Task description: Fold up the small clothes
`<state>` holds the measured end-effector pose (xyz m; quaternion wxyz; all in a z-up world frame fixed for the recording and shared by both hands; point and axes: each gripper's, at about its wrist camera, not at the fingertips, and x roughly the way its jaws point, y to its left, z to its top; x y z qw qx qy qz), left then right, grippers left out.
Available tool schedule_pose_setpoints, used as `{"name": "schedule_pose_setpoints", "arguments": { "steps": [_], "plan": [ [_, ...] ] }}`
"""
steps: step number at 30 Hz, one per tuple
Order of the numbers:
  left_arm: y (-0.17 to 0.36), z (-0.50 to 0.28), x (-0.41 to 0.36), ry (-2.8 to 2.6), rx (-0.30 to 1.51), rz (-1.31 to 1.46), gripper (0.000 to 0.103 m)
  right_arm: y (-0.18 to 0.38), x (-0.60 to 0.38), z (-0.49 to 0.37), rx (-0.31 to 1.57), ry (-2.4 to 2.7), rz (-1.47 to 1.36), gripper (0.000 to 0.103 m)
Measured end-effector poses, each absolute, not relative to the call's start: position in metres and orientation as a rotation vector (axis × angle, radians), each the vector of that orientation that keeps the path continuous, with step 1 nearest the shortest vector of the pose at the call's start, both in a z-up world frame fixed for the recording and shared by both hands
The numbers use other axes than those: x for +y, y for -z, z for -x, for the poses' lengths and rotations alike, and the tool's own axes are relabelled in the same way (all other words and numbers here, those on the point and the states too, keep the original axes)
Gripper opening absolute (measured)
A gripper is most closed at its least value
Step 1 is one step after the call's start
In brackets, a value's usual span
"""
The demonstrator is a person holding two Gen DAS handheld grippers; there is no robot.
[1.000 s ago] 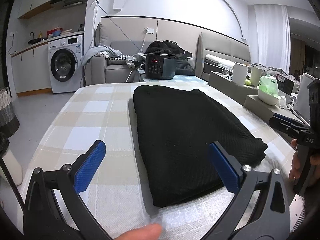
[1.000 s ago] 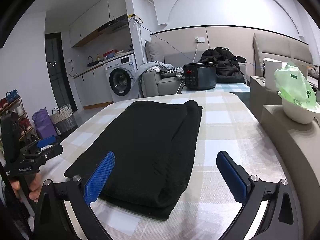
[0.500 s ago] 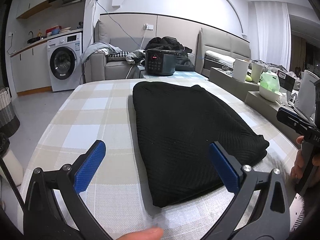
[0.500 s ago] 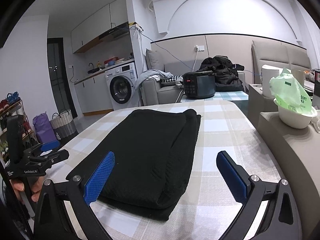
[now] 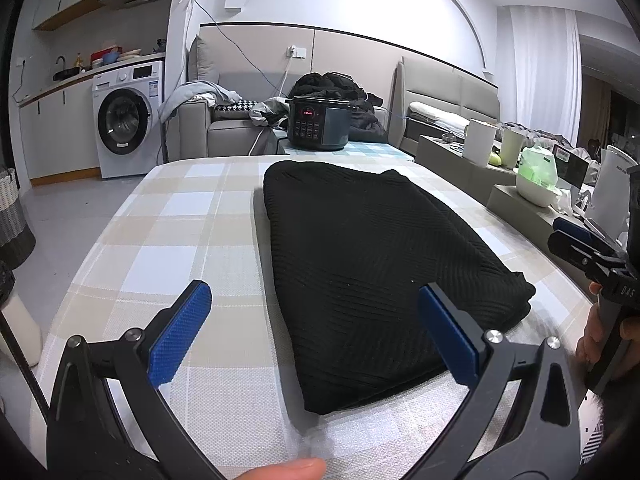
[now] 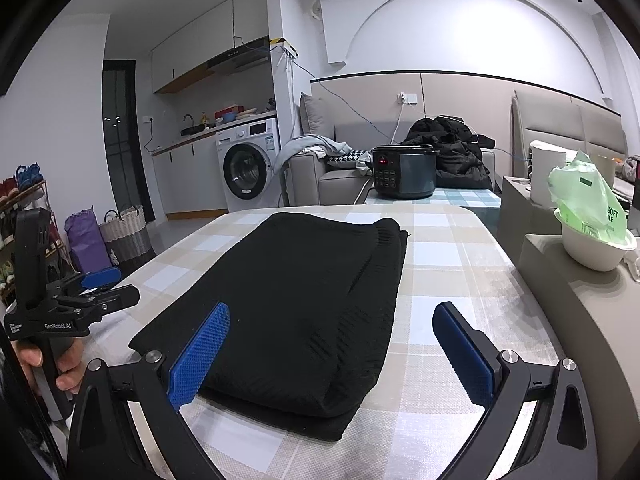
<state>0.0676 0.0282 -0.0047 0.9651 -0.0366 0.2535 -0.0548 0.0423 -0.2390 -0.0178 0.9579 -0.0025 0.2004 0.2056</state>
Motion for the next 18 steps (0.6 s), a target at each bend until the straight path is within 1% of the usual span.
{"name": "schedule_pose_setpoints", "arguments": {
  "steps": [18],
  "plan": [
    [0.0056, -0.0654, 0.0287, 0.111, 0.511, 0.084, 0.102, 0.0178, -0.2407, -0.0433, 0.411, -0.415, 0.002, 0.103]
  ]
}}
